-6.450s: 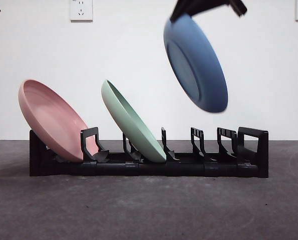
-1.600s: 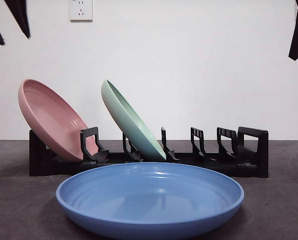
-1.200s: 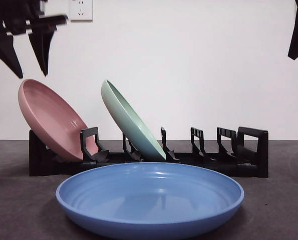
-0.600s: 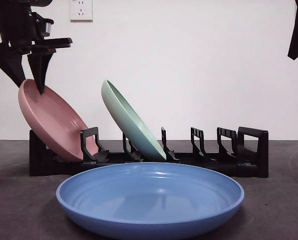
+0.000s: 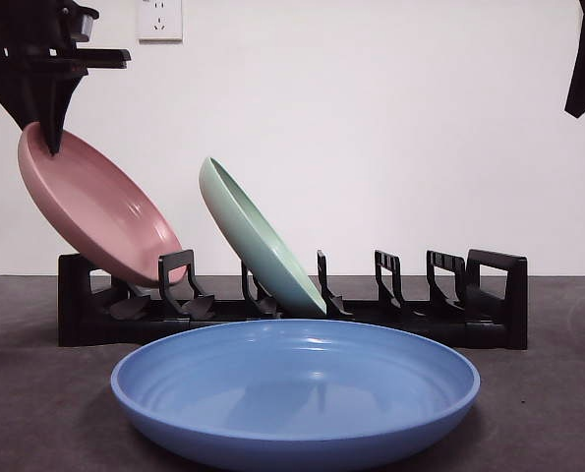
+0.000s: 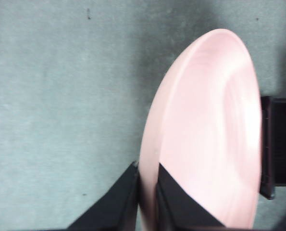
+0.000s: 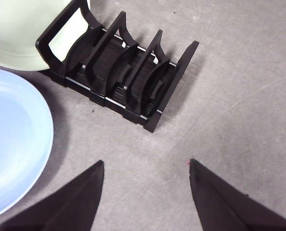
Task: Place the plate
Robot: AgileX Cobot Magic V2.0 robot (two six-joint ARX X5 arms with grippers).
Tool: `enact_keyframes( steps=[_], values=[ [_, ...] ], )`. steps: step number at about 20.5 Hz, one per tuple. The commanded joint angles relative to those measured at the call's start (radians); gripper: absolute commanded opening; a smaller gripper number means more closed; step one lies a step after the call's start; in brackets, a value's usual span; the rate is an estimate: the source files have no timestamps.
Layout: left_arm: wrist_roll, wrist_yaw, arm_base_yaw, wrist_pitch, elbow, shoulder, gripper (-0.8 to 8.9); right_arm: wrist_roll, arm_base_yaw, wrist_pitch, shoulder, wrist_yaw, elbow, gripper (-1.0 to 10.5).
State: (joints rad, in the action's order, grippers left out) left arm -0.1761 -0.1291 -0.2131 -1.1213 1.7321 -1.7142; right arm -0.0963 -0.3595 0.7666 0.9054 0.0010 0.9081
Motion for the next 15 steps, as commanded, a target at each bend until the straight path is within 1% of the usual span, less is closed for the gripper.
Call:
enact_keyframes(
  steps=[1, 5, 8, 15],
  values=[
    [0.005, -0.016, -0.006, -0.008, 0.056, -0.012, 0.1, 0.014, -0.004, -0.009, 0.007, -0.001, 0.004, 2.7],
    [0.013, -0.061, -0.006, -0.049, 0.101, -0.012, 0.1, 0.014, -0.005, -0.003, 0.007, -0.001, 0.004, 2.7],
    [0.036, -0.096, -0.006, -0.079, 0.138, -0.01, 0.1, 0.014, -0.005, -0.002, 0.007, -0.001, 0.004, 2.7],
    [0.06, -0.111, 0.001, -0.106, 0.146, 0.018, 0.1, 0.014, -0.005, -0.002, 0.007, 0.0, 0.004, 2.7]
  ],
)
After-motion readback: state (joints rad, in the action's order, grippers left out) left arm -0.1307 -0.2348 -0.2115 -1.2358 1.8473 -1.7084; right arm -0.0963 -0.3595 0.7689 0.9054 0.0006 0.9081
